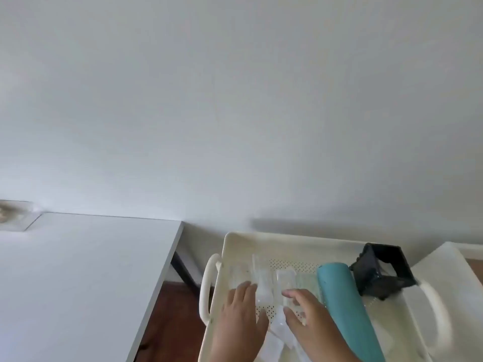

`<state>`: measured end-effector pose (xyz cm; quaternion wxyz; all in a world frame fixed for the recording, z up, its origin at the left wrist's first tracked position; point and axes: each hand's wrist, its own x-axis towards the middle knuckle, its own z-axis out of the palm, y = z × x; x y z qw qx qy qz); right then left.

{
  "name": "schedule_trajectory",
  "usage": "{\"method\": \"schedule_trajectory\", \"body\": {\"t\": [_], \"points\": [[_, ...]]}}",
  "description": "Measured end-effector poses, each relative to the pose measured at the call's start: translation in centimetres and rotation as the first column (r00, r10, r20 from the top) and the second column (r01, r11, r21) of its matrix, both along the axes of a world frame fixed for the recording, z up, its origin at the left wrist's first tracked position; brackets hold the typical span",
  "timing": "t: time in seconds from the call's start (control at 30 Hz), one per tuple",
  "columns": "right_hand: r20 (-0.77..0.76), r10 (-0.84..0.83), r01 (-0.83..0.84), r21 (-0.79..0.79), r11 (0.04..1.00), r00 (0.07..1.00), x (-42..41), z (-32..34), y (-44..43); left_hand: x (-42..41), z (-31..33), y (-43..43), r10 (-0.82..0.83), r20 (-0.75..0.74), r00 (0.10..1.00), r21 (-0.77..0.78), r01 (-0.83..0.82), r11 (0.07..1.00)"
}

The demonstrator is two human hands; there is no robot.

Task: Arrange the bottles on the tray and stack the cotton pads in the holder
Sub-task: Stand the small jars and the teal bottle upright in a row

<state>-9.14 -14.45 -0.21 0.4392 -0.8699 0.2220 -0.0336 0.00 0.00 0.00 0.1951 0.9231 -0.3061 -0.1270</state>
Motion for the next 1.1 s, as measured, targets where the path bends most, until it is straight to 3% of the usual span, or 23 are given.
{"method": "schedule_trajectory", "body": {"t": [0.2, 0.43, 0.67, 0.93, 1.1], "points": [[-0.079, 0.137, -0.154, -0.283, 0.947, 0.987, 3.1, -2.3, 0.4, 1.7, -2.3, 0.2, -0.01, -0.029, 1.0, 0.111, 0.013, 0.994], [-0.234, 0.244, -0.336, -0.553, 0.763, 0.941, 5.4, -3.9, 1.7, 2.1, -3.9, 0.4, -0.02, -0.004, 1.0, 0.175, 0.02, 0.984], [-0.341, 0.142, -0.333, -0.606, 0.722, 0.929, 6.4, -4.3, 2.8, 2.6, -5.0, 1.1, -0.054, -0.002, 0.999, 0.208, 0.053, 0.977], [-0.283, 0.103, -0.265, -0.623, 0.736, 0.954, 6.5, -5.3, 2.9, 2.6, -4.3, 1.2, -0.027, -0.028, 0.999, 0.185, 0.032, 0.982], [-0.181, 0.106, -0.195, -0.6, 0.776, 0.978, 6.4, -5.5, 2.7, 2.0, -3.1, 1.3, -0.008, 0.048, 0.999, 0.109, 0.003, 0.994]]}}
